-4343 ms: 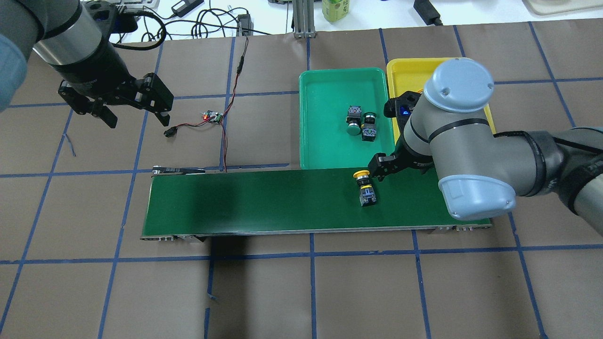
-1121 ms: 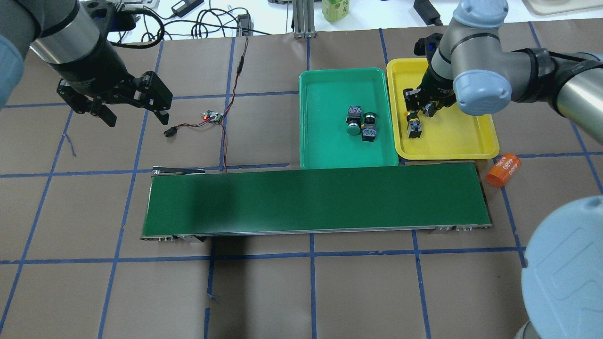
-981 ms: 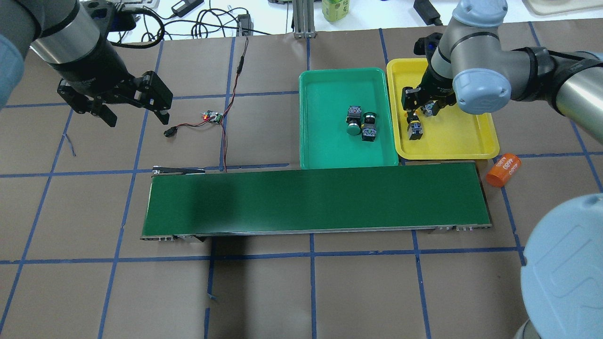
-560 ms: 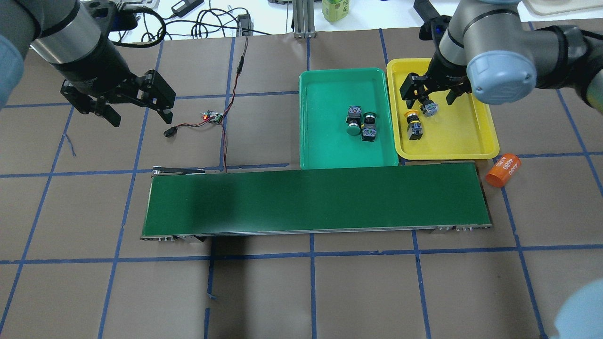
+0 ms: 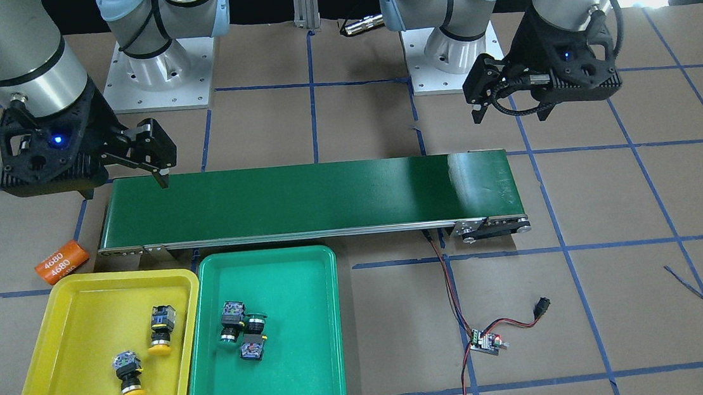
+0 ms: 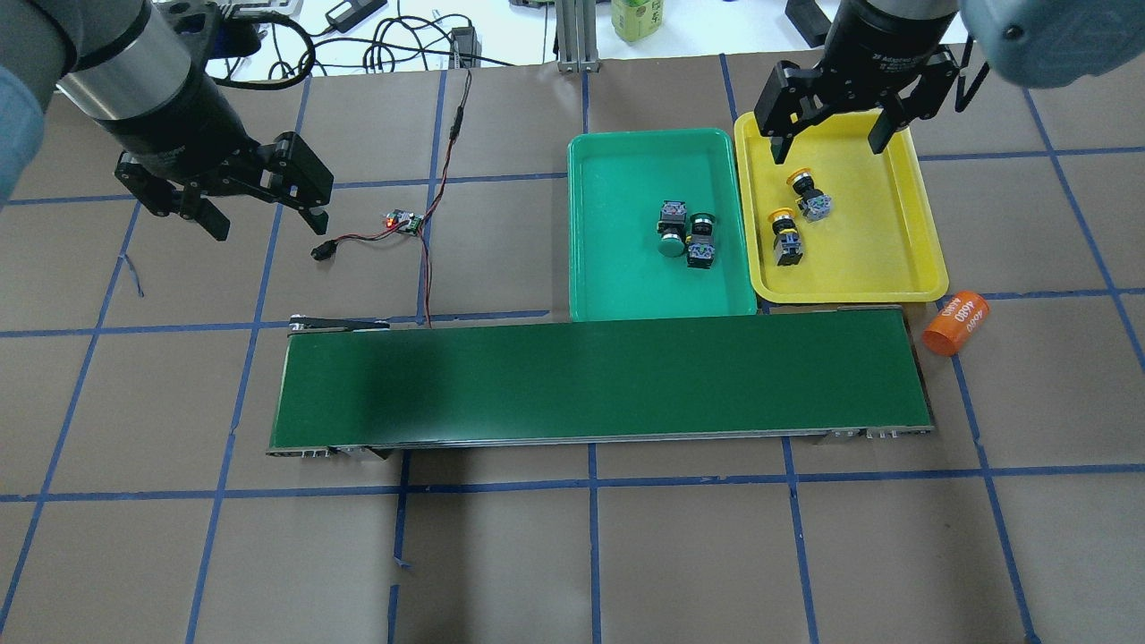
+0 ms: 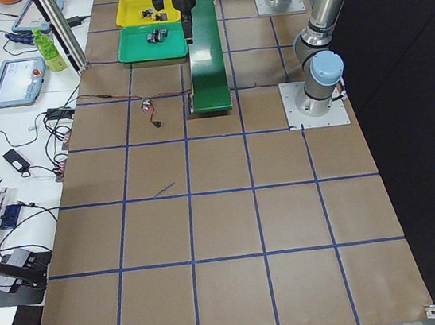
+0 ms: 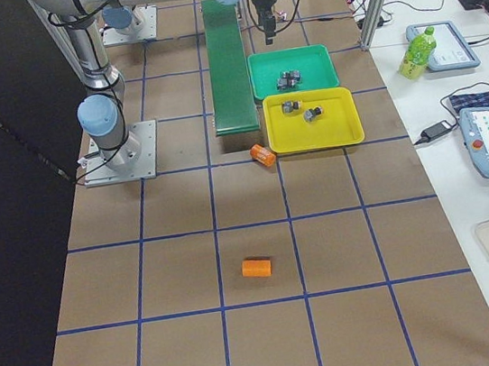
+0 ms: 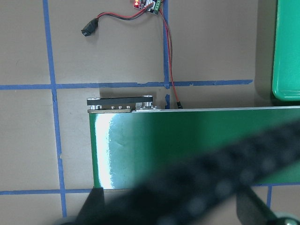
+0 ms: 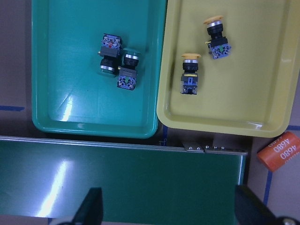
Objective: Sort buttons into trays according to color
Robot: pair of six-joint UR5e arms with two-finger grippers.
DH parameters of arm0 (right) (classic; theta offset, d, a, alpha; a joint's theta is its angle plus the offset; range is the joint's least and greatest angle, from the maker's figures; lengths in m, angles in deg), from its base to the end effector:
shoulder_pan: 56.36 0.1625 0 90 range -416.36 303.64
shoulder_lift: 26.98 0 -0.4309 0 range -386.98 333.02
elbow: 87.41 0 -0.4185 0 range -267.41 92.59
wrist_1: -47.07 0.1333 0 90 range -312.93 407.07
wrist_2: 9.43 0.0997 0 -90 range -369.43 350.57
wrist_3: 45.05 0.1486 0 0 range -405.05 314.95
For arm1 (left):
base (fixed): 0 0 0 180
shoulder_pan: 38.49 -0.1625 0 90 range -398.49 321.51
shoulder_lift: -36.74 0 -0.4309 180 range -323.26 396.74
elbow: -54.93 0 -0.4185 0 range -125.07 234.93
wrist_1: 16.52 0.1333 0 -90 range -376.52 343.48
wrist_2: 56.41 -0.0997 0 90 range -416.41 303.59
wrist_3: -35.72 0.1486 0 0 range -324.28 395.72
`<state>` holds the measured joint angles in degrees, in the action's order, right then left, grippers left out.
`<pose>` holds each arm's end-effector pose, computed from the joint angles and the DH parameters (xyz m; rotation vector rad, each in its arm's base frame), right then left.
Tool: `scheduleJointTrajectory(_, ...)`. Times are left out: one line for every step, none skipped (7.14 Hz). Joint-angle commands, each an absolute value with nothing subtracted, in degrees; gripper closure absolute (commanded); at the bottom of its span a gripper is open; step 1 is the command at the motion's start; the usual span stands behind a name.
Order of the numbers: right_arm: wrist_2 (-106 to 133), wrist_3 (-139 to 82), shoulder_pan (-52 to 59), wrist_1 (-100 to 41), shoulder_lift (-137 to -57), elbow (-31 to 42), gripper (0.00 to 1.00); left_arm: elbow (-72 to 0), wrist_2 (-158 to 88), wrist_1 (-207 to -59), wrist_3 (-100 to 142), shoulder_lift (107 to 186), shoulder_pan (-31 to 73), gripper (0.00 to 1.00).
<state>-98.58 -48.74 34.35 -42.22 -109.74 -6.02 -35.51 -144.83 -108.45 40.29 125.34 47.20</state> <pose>0.1426 -0.5724 0.4525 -0.1202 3.1247 -0.0186 -0.0991 -0.5140 0.4501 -0.0067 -3.1127 -0.0229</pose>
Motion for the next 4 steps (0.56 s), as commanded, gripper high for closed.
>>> scheduleJointTrajectory(-98.5,-47.7,34.6,-39.4,-110.8,-6.6,0.00,-35.5,-144.8,-108.5,40.3,125.3,47.2,0.00)
scheduleJointTrajectory(-98.5,-44.6,35.1,-39.4,-111.3,-5.0,0.00,-35.5,-144.8,-108.5,40.3,125.3,47.2,0.00)
scheduleJointTrajectory(-98.5,-43.9,35.8,-40.6,-113.6,-0.1,0.00,-35.5,-144.8,-108.5,40.3,125.3,47.2,0.00)
scheduleJointTrajectory(-98.3,-42.5,35.9,-41.1,-117.1,4.6,0.00,-35.5,-144.8,-108.5,40.3,125.3,47.2,0.00)
